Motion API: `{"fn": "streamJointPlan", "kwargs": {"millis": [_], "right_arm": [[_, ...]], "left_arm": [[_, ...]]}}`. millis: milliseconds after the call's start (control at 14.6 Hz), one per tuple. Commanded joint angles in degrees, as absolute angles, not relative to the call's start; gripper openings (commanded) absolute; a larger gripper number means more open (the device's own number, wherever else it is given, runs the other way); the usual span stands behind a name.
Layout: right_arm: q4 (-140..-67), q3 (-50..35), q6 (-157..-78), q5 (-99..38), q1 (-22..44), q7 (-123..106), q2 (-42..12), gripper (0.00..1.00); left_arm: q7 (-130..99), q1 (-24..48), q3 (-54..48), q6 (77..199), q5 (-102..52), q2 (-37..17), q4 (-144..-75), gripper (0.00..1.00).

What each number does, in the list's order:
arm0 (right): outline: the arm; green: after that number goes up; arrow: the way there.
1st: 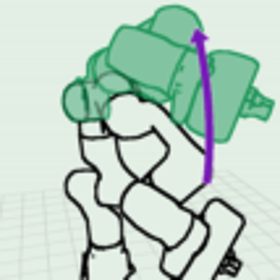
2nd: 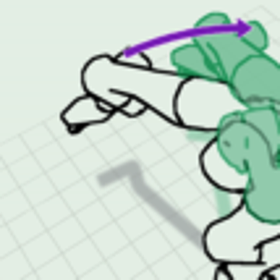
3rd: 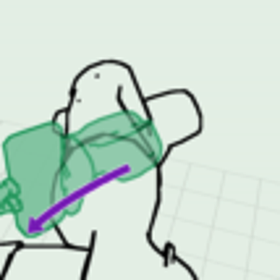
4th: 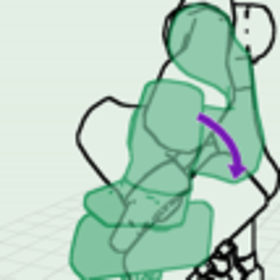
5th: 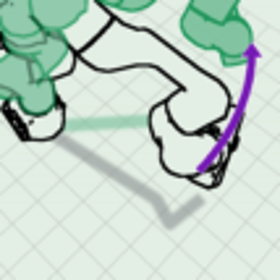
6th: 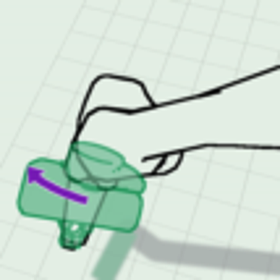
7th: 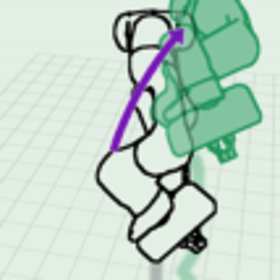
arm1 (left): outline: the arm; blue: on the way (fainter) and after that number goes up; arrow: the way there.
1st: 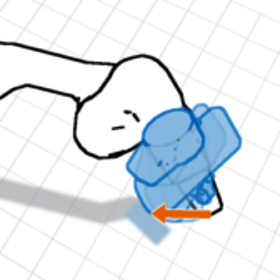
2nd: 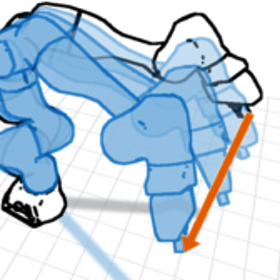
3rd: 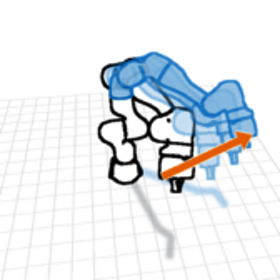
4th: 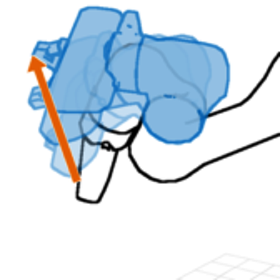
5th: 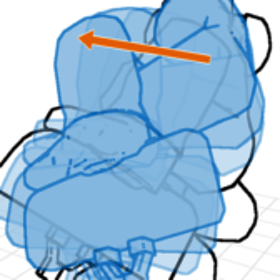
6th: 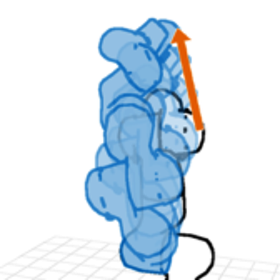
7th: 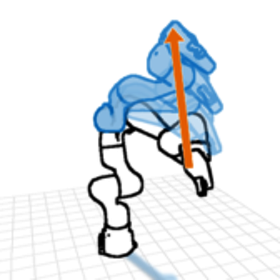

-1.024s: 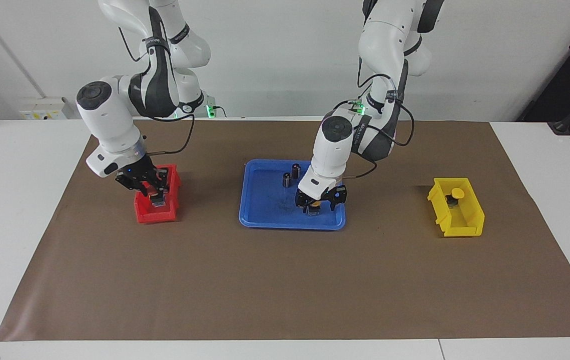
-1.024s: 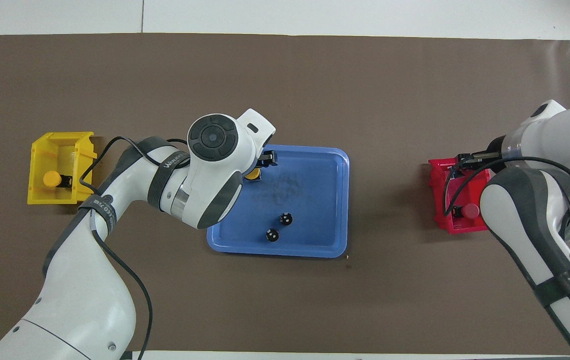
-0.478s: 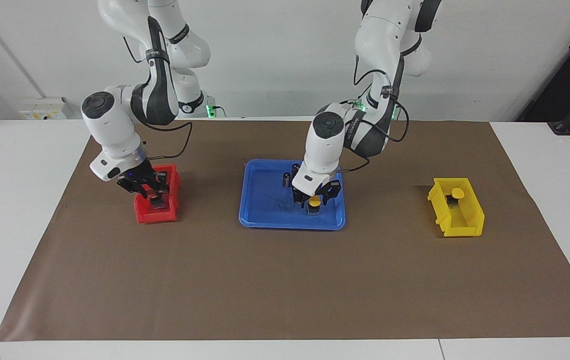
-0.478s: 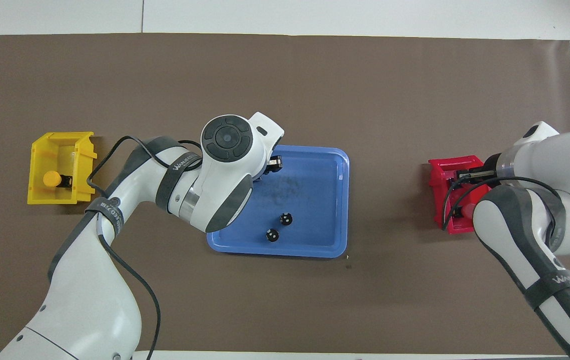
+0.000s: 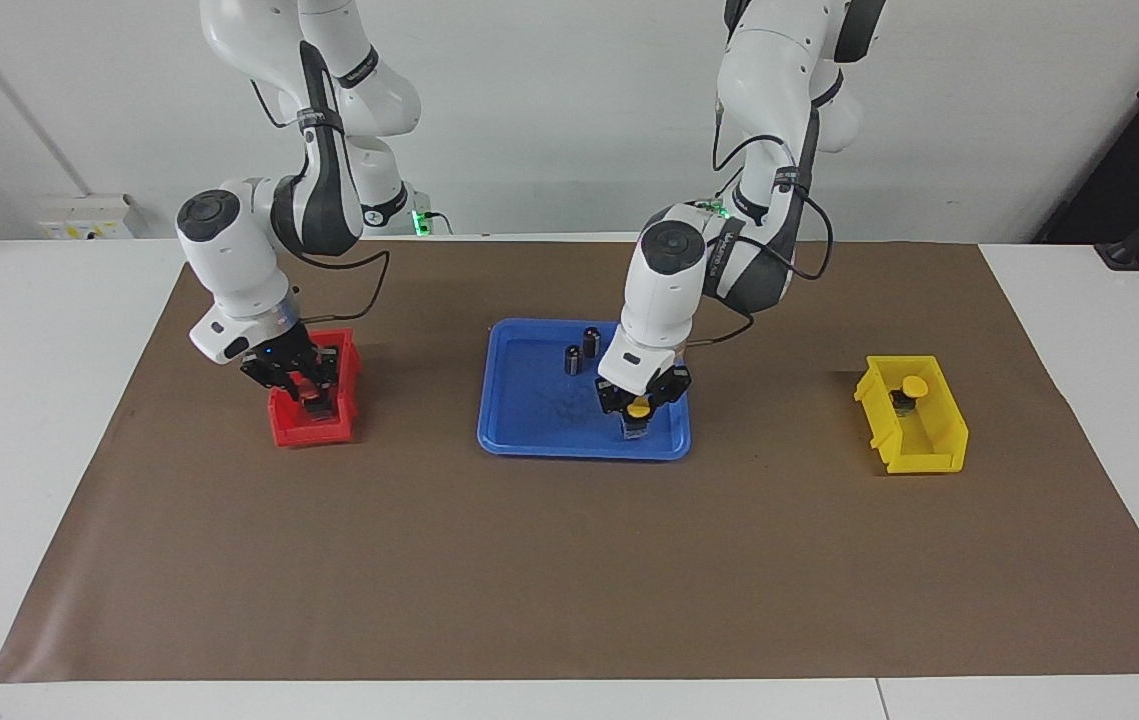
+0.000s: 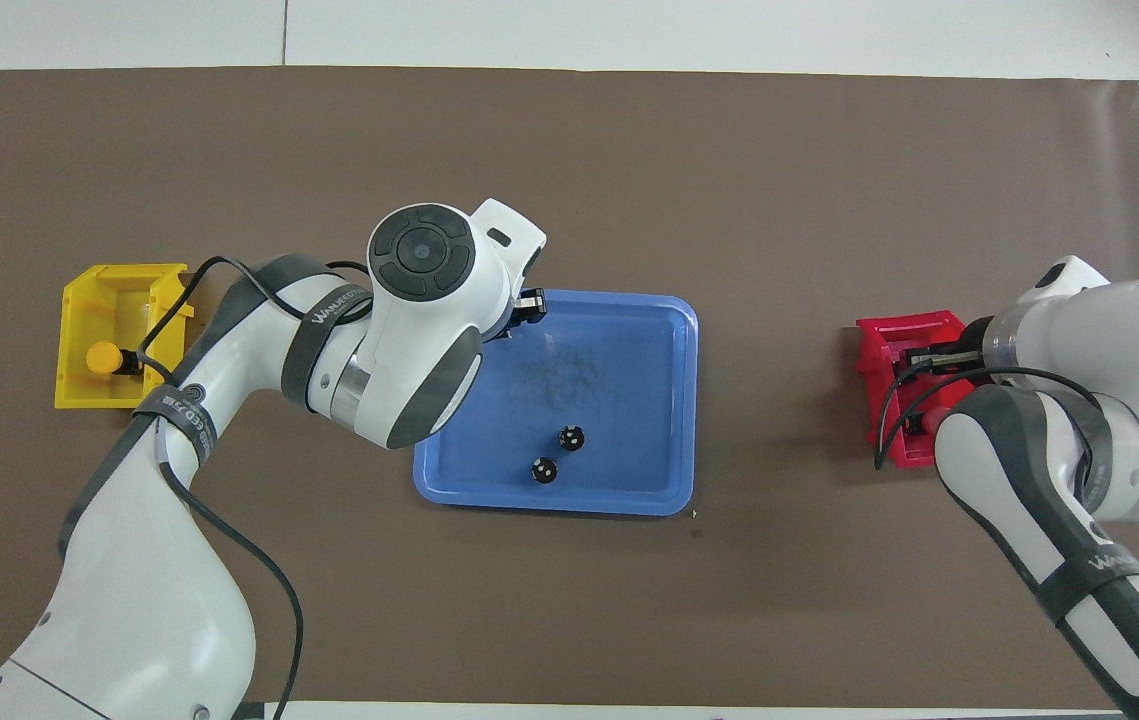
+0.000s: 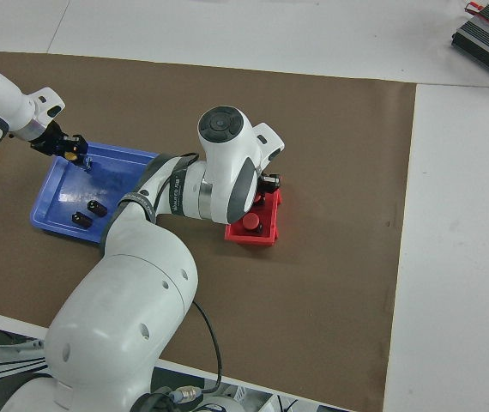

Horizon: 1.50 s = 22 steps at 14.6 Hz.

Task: Sort red and yellow buttons by color
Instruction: 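Carry the yellow button to the yellow bin while the right gripper withdraws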

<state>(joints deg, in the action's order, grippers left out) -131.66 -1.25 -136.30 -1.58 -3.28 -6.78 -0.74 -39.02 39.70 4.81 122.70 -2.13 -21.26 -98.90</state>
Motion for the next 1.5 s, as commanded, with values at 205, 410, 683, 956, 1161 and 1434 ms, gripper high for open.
{"fn": "streamJointPlan", "kwargs": {"millis": [205, 410, 683, 956, 1161, 1434], "right_arm": [[-123.78, -1.67, -126.69, -1.93, -3.87, -8.61, -1.23, 0.74], [-116.65, -1.58, -117.80, -1.76, -3.69, -8.53, -0.97, 0.80], [-105.94, -1.41, -103.66, -1.76, -3.95, -8.00, -0.18, 1.00], [-94.42, -0.97, -89.59, -1.76, -4.48, -7.91, 0.53, 1.00], [-86.42, -0.53, -81.76, -1.84, -6.85, -7.82, 0.00, 1.00], [-84.46, -0.35, -79.54, 0.34, -7.47, -7.91, -0.09, 1.00]], "left_arm": [[-27.72, 26.58, 4.92, 106.62, -2.02, -13.54, -92.73, 0.01], [-17.97, 18.48, 5.01, 105.04, -1.50, -13.45, -92.20, 0.01], [-3.40, 6.54, 4.92, 105.82, -1.49, -13.71, -92.20, 0.01], [7.81, -0.17, 4.92, 109.94, -1.58, -13.36, -94.91, 0.01], [10.54, -0.62, 4.92, 112.32, -1.58, -12.92, -98.25, 0.02], [12.92, -1.32, 4.92, 118.99, -1.58, -12.39, -105.02, 0.01]]}}
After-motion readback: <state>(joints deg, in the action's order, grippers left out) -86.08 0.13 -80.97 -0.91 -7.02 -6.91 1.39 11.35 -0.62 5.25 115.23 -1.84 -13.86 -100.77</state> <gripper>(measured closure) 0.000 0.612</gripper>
